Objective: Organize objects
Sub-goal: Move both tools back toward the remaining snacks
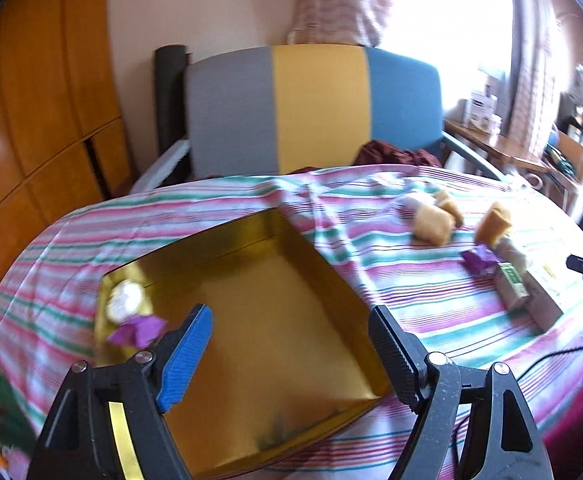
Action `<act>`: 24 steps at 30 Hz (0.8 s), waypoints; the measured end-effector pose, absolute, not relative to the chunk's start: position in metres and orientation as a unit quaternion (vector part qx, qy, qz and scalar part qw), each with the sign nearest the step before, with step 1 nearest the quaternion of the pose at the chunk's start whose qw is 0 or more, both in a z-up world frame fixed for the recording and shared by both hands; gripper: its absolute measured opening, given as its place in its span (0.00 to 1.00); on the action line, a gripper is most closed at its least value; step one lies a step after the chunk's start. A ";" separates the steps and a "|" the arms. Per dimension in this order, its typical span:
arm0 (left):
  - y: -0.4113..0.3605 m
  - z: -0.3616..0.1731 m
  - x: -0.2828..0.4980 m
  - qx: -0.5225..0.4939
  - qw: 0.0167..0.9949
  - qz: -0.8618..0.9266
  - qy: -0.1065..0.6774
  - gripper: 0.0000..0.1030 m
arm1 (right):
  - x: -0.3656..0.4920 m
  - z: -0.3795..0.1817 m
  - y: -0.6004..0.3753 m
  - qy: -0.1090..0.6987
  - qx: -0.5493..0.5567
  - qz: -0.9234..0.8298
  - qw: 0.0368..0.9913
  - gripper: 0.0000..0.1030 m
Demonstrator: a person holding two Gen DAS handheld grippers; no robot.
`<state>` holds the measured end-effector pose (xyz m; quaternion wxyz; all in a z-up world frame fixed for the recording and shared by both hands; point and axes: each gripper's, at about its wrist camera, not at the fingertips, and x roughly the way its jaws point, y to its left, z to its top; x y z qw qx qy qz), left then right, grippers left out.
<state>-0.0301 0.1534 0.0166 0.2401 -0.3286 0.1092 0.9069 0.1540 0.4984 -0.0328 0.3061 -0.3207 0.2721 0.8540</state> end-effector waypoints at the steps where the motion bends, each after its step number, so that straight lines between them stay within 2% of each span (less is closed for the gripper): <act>1: 0.163 0.016 -0.029 -0.330 0.248 0.904 0.112 0.78 | 0.157 -0.033 0.503 0.288 -0.310 0.854 0.303 0.74; 5: 0.194 0.013 -0.028 -0.339 0.273 0.892 0.120 0.78 | 0.163 -0.034 0.510 0.324 -0.299 0.847 0.297 0.75; 16: 0.268 0.001 -0.038 -0.376 0.315 0.861 0.135 0.78 | 0.162 -0.040 0.512 0.342 -0.304 0.847 0.273 0.75; 21: 0.302 -0.005 -0.047 -0.373 0.319 0.855 0.165 0.78 | 0.163 -0.042 0.514 0.350 -0.304 0.846 0.263 0.75; 24: 0.324 -0.012 -0.057 -0.372 0.320 0.852 0.184 0.84 | 0.162 -0.043 0.515 0.355 -0.304 0.846 0.257 0.75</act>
